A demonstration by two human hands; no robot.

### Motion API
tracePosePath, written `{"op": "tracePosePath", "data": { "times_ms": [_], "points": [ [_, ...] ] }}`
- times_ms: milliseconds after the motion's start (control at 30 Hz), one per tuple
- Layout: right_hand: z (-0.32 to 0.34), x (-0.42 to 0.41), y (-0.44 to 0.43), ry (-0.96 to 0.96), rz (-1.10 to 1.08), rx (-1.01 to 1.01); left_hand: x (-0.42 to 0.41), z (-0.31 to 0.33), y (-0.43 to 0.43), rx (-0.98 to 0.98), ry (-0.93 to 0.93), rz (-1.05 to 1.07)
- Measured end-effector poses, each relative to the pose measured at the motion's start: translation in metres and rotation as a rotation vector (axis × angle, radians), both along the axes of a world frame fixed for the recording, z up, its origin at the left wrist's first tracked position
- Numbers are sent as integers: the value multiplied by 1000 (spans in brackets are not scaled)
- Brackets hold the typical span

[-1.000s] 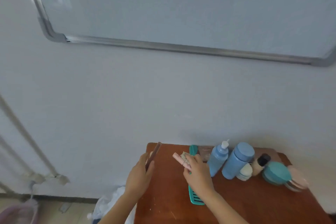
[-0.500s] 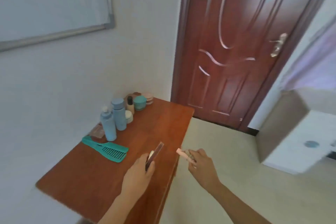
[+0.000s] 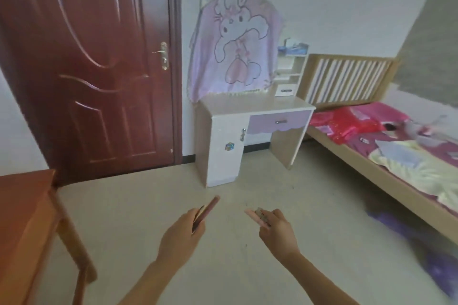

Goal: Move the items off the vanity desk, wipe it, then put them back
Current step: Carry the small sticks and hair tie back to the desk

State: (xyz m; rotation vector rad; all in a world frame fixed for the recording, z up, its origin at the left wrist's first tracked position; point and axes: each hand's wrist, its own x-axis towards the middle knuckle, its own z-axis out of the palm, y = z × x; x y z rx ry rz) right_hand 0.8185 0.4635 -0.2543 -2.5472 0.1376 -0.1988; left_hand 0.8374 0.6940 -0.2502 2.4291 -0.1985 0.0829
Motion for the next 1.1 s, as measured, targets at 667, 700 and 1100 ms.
{"op": "tracePosePath", "data": {
  "times_ms": [667,700,1100],
  "points": [
    [-14,96,-223,-28,-150,26,144,-10,-212,-68,28,-89],
    [-11,113,-226,-47,-140,9,160,-8,-216,-79,19,-84],
    [-9,302,-251,-14,-70,-11,328,-9,-228,-97,31,-13]
  ]
}}
